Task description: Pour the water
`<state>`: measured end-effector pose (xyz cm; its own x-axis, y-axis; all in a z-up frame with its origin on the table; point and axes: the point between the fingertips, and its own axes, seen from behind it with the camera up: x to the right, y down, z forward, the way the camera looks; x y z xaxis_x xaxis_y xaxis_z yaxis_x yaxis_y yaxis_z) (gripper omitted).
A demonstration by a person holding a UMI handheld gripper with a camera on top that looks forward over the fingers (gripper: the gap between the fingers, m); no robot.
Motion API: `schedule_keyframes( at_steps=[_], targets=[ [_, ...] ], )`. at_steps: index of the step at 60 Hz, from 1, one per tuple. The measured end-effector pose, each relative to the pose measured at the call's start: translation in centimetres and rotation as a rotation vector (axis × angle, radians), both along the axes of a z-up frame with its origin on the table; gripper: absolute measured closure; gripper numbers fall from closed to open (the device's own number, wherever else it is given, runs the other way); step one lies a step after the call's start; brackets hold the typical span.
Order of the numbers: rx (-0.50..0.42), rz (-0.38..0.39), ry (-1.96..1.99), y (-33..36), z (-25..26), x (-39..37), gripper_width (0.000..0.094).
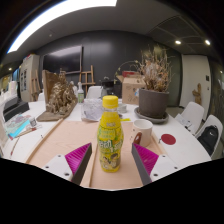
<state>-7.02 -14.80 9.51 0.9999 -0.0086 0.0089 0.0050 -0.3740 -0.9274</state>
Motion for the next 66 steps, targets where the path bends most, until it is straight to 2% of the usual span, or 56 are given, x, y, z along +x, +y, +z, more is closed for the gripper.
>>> schedule_keyframes(
  at_steps=[6, 10, 14, 26, 35, 36, 38, 43, 57, 66],
  targets=[
    [0.001, -0.022, -0.009, 3.0, -2.3, -0.3, 0.0157],
    [-0.004, -0.039, -0.026, 4.3, -3.6, -0.2, 0.0264],
    [0.010, -0.053, -0.014, 4.7, -3.6, -0.2, 0.0427],
    [-0.006, -0.056, -0.004, 4.7, -3.7, -0.1, 0.0600],
    [-0.045, -0.056, -0.031, 4.4, -3.1, -0.3, 0.0602],
    [-0.043, -0.053, -0.030, 4.4, -2.8, -0.4, 0.0601],
    [-0.035, -0.047, -0.024, 4.5, -1.9, -0.6, 0.0660],
    [0.000, -0.048, 0.049, 5.1, 1.2, -1.2, 0.0662],
    [0.085, -0.010, 0.450, 9.3, 10.1, -3.0, 0.0662],
    [0.044, -0.017, 0.930, 11.4, 12.0, -3.7, 0.0664]
  ],
)
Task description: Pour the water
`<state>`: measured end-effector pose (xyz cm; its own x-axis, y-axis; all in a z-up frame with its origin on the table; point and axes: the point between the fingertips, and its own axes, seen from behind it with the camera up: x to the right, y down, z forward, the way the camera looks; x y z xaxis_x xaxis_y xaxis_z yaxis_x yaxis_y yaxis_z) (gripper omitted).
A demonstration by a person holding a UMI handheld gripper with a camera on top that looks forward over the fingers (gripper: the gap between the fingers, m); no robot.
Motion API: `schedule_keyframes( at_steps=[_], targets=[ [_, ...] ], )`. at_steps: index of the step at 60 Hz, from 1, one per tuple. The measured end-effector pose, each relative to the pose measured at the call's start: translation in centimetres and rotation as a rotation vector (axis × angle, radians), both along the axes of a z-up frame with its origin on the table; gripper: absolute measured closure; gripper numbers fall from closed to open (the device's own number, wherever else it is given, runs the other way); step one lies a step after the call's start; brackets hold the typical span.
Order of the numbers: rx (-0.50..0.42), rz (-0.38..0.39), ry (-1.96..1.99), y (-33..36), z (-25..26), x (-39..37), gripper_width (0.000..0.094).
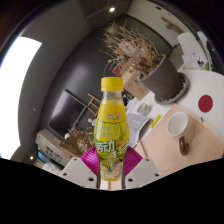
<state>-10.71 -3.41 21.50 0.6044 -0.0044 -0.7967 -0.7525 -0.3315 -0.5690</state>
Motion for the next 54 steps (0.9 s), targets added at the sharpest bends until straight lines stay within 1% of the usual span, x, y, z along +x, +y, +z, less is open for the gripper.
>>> schedule_keyframes(
  at_steps=[8, 16, 23, 30, 39, 46, 51, 54],
  targets=[
    [-0.079, -0.004, 0.431, 2.0, -1.0, 0.5, 0.0665],
    [-0.148, 0.005, 0.735, 3.2, -2.4, 0.5, 0.0663],
    [-0.183, 0.003, 0.944, 4.2, -3.0, 0.7, 0.0662],
    [-0.199, -0.007, 1.064, 4.5, -3.4, 1.3, 0.0663],
    [-0.220, 0.002, 1.047, 4.8, -4.3, 1.2, 0.0662],
    [-0.220, 0.031, 0.926, 4.6, -4.2, 1.2, 0.0665],
    [-0.189, 0.062, 0.743, 4.6, -2.8, 1.8, 0.0664],
    [-0.148, 0.079, 0.619, 4.6, -1.4, 2.5, 0.0663]
  ],
)
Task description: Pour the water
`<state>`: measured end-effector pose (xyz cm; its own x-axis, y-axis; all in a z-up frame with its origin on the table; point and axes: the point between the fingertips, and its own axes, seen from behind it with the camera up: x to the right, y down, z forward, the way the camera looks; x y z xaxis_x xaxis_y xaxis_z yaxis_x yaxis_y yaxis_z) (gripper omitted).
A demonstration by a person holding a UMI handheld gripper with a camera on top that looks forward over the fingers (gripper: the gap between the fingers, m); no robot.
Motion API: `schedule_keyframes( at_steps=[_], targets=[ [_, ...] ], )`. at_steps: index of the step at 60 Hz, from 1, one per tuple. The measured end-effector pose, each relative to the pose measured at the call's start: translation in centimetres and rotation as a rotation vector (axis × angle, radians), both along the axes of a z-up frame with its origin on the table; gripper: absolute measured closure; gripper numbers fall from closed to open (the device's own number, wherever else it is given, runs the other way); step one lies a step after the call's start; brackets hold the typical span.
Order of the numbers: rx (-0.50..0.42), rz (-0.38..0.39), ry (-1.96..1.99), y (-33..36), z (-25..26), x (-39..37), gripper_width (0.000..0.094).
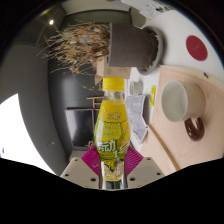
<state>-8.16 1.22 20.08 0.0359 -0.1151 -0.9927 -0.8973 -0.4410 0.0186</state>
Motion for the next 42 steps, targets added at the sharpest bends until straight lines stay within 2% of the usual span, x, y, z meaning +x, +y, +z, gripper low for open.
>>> schedule_keyframes(
  at_steps=[4, 13, 20, 29, 42],
  targets=[
    [0.090, 0.000, -0.168, -0.1, 2.7, 2.0, 0.0662],
    [0.281, -0.054, -0.585, 0.8, 8.7, 8.0, 0.0663],
    [0.372, -0.112, -0.883, 0.4, 11.1, 13.9, 0.0662],
    [0.334, -0.163, -1.249, 0.7, 7.8, 22.2, 0.0662],
    [0.183, -0.078, -1.537, 1.0, -4.2, 29.2, 0.0661]
  ],
)
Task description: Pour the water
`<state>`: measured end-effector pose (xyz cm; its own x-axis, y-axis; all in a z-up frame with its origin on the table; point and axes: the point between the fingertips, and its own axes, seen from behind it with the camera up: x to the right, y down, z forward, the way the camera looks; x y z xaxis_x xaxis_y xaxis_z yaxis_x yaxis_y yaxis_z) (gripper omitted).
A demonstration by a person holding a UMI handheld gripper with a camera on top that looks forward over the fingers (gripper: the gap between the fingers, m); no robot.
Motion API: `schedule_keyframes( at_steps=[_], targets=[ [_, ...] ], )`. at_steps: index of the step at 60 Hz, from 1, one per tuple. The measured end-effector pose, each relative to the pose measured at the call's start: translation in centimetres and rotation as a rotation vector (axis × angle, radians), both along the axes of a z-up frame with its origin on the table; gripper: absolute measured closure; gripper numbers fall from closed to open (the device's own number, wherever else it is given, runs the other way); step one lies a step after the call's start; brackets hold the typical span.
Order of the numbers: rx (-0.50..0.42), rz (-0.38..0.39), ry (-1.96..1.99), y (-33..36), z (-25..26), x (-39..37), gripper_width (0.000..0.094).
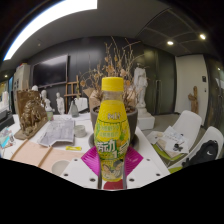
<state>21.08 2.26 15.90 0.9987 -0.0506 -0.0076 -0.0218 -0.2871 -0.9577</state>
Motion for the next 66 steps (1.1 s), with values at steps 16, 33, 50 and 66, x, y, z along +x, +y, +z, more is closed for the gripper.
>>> schedule_keyframes(
  at_steps=[16, 33, 50, 66],
  targets=[
    [-0.117, -0.015, -0.006, -0.6, -9.5, 1.9, 0.0655],
    [-0.112, -0.027, 0.012, -1.5, -10.5, 1.7, 0.0440],
    [-0.155, -0.079, -0.006, -6.4, -6.0, 1.3, 0.0082],
    [-0.222, -0.119, 0.035, -18.6, 1.9, -5.2, 0.0080]
  ],
)
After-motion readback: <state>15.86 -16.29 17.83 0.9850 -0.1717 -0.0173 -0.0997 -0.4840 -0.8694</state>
